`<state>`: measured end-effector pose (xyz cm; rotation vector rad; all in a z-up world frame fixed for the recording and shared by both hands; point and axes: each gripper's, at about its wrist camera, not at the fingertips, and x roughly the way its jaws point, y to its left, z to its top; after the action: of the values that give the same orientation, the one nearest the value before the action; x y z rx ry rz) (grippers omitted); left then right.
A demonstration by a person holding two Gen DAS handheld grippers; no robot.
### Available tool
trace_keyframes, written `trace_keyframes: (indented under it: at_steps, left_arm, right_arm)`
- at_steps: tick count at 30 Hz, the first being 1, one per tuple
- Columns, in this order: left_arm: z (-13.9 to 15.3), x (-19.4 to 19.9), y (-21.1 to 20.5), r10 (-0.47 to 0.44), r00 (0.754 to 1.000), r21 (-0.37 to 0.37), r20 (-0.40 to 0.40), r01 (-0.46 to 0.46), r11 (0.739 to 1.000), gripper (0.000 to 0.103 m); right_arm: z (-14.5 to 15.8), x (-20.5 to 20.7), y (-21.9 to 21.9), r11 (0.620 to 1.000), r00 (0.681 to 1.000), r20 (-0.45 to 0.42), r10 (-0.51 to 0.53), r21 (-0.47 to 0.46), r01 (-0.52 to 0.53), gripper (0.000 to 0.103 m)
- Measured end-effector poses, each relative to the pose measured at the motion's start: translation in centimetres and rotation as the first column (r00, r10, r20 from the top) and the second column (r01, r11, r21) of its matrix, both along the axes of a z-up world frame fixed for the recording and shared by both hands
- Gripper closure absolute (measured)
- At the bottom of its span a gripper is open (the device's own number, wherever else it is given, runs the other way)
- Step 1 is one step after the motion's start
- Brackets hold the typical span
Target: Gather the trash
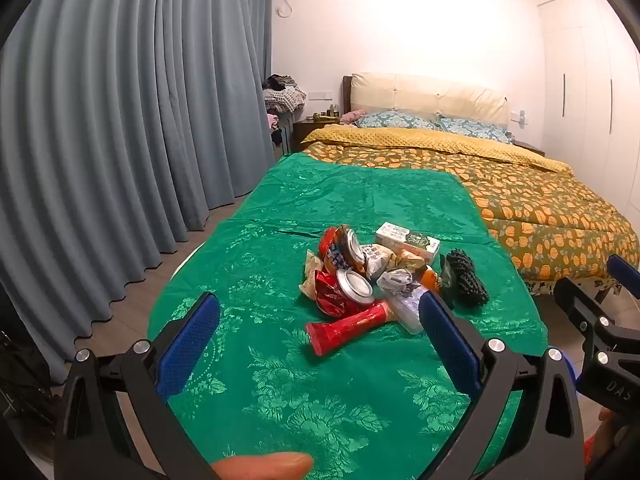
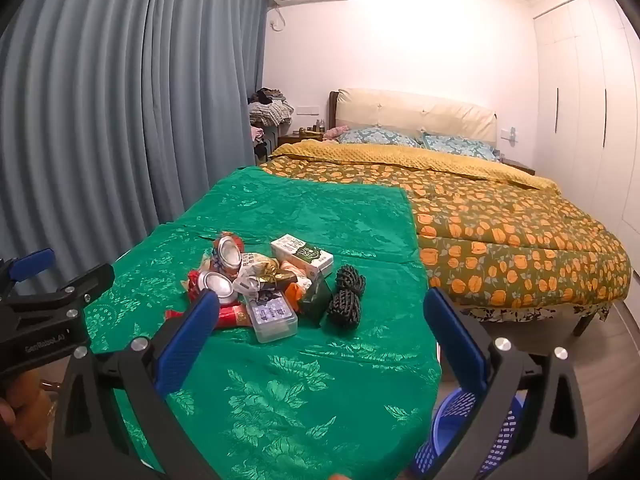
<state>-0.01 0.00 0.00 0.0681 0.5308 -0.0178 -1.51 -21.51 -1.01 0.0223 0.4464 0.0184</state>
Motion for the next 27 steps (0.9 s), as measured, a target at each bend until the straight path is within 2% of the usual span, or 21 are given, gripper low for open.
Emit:
trace_keyframes:
  at_steps: [27]
  left_arm:
    - [-0.60,-0.30,-0.89,-0.006,1.000,-0.009,-0.012,0.006,1.000,0.004]
  right_arm:
    - [-0.06,-0.12,0.05,1.000,1.000,-0.009,0.001,0.001,-0.001,0.005]
